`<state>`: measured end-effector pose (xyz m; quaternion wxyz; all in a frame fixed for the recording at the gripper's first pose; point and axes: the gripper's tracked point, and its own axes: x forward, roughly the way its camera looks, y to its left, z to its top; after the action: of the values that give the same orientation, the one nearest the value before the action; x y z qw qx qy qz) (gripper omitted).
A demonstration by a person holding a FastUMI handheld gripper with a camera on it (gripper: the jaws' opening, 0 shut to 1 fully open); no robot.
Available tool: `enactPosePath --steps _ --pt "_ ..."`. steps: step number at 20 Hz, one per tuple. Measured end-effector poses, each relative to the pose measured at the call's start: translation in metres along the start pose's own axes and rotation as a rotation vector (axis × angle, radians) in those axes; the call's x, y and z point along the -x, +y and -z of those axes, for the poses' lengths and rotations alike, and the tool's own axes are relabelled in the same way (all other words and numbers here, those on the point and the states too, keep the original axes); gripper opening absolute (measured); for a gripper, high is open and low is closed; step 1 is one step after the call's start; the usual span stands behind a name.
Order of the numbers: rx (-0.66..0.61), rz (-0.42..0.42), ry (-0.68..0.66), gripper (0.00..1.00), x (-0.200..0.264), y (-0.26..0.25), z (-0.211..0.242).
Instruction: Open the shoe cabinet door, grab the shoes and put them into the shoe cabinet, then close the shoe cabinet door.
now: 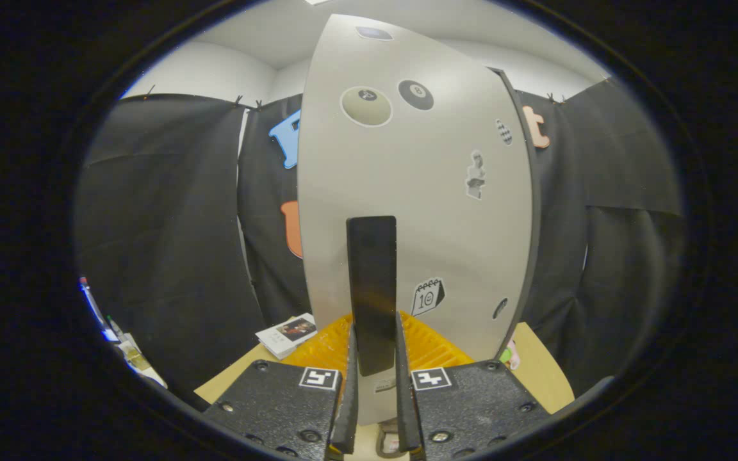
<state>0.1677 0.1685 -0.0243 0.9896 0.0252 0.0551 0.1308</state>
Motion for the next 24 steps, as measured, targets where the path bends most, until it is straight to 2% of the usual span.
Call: enactPosePath --steps 8,15,24 --pt "-0.023 0.103 0.001 0.23 0.062 -0.057 0.009" --pt "-0.032 0.140 0.020 0.12 0.096 -0.107 0.013" --pt "-0.038 0.235 0.032 0.04 0.128 -0.209 0.011"
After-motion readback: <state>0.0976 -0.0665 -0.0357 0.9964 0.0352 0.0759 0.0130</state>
